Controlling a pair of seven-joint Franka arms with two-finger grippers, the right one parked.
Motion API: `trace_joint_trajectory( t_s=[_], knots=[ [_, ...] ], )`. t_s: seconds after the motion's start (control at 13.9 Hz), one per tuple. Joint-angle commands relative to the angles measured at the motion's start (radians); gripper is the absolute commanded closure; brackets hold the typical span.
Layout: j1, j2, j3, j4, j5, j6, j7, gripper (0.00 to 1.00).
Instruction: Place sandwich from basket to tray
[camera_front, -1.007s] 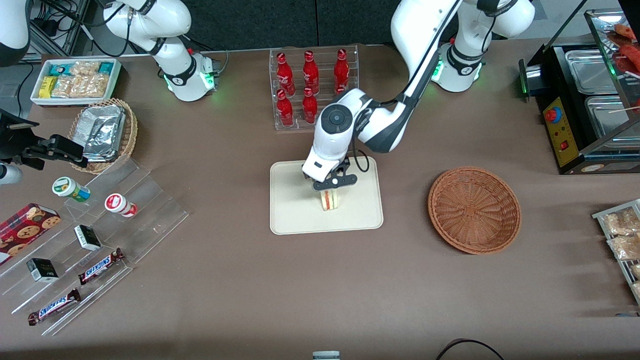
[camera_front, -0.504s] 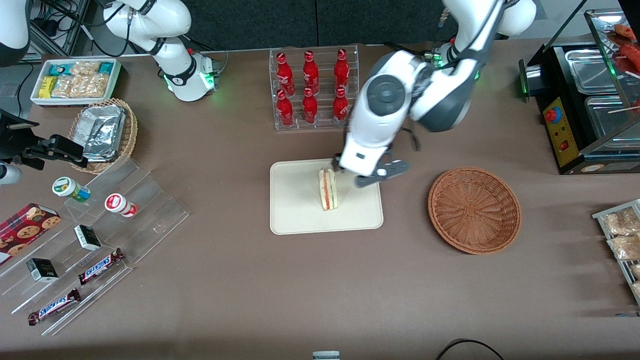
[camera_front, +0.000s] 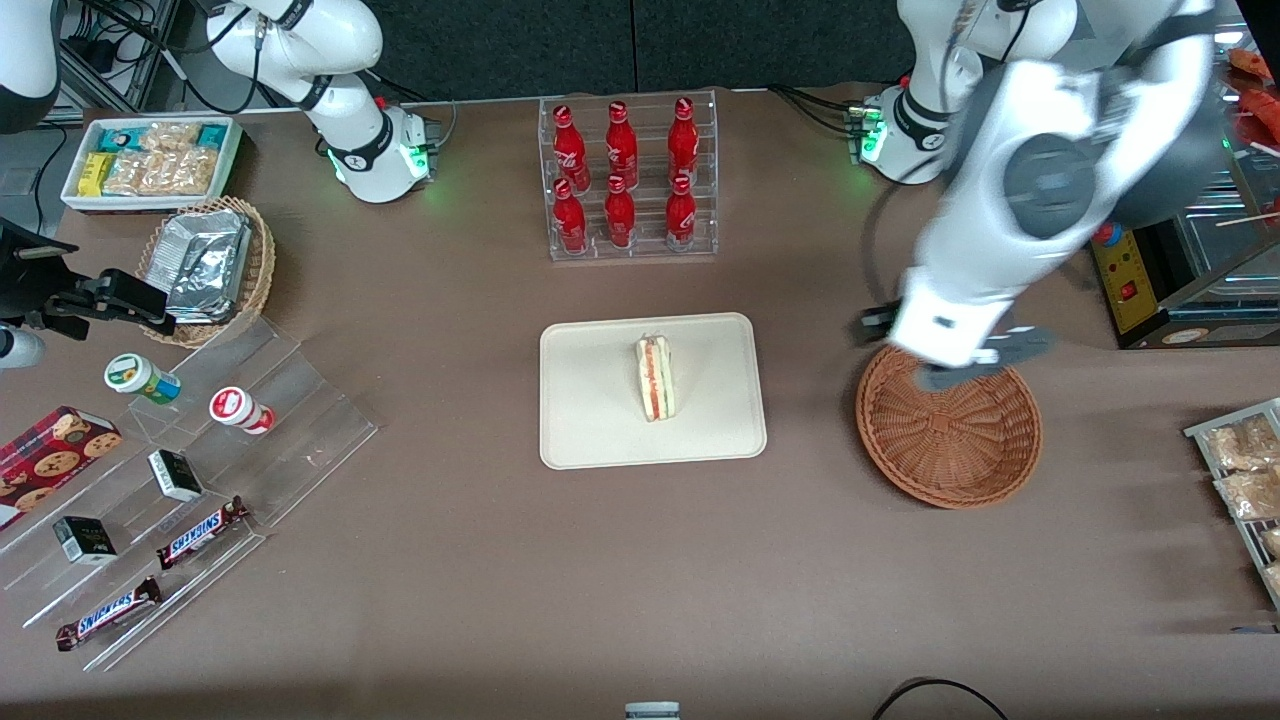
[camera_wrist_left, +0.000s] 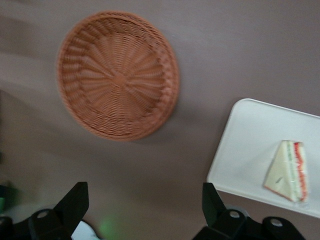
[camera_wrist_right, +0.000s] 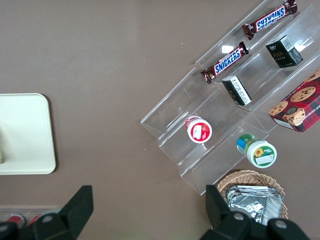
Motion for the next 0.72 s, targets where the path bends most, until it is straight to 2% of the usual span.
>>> trace_joint_trajectory(
  t_s=[0.0, 0.14, 0.43, 0.5, 0.65],
  knots=[
    [0.130, -0.090, -0.014, -0.014, 0.013, -0.085, 0.170, 0.00],
    [0.211, -0.119, -0.011, -0.023, 0.014, -0.102, 0.323, 0.00],
    [0.276, -0.213, -0.026, -0.095, 0.017, -0.144, 0.529, 0.00],
    [0.294, -0.233, -0.060, -0.103, 0.017, -0.157, 0.529, 0.00],
    [0.415, -0.227, -0.181, -0.094, 0.017, -0.163, 0.525, 0.00]
  ],
)
